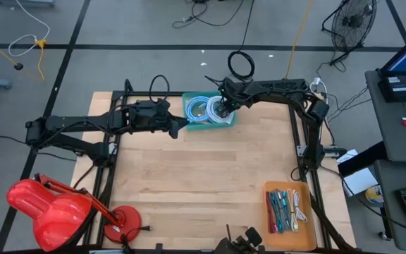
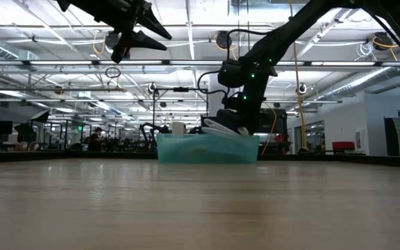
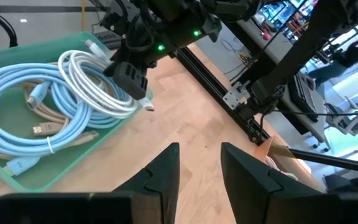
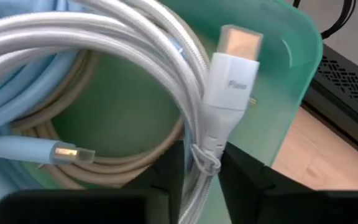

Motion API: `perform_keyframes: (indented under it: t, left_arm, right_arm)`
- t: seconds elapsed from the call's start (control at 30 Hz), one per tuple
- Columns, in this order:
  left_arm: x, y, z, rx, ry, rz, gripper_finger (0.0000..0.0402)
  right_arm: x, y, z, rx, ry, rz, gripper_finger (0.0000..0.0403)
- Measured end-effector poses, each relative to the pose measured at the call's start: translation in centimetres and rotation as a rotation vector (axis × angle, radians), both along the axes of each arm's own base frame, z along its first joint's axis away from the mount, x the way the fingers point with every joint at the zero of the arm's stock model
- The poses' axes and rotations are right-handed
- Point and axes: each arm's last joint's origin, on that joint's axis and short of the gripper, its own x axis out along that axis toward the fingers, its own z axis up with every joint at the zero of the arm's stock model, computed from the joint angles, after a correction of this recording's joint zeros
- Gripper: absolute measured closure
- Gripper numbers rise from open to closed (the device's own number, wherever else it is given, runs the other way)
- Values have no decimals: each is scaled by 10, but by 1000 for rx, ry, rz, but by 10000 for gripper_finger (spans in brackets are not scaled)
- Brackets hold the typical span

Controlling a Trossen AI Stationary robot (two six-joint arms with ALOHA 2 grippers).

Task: Pick & Place USB Port
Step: Put the white display cable into the blue bin

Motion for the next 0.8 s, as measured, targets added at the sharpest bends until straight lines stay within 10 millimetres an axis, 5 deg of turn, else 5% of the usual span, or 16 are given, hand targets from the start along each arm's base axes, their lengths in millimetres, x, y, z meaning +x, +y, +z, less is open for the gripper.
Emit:
perform_keyframes:
  t: [0.4,0.67,0.8]
  left_arm:
    - [0,-1,0,16,5,-31,284]
    - [0,2,0,30,9,-28,284]
    - [-1,4,0,31,9,-20,284]
  right_arm:
    - [0,0,27,-74,-108,9,267]
    - [-5,10,73,-34,-344,105,279]
    - [-12,21,81,85,-378,121,304]
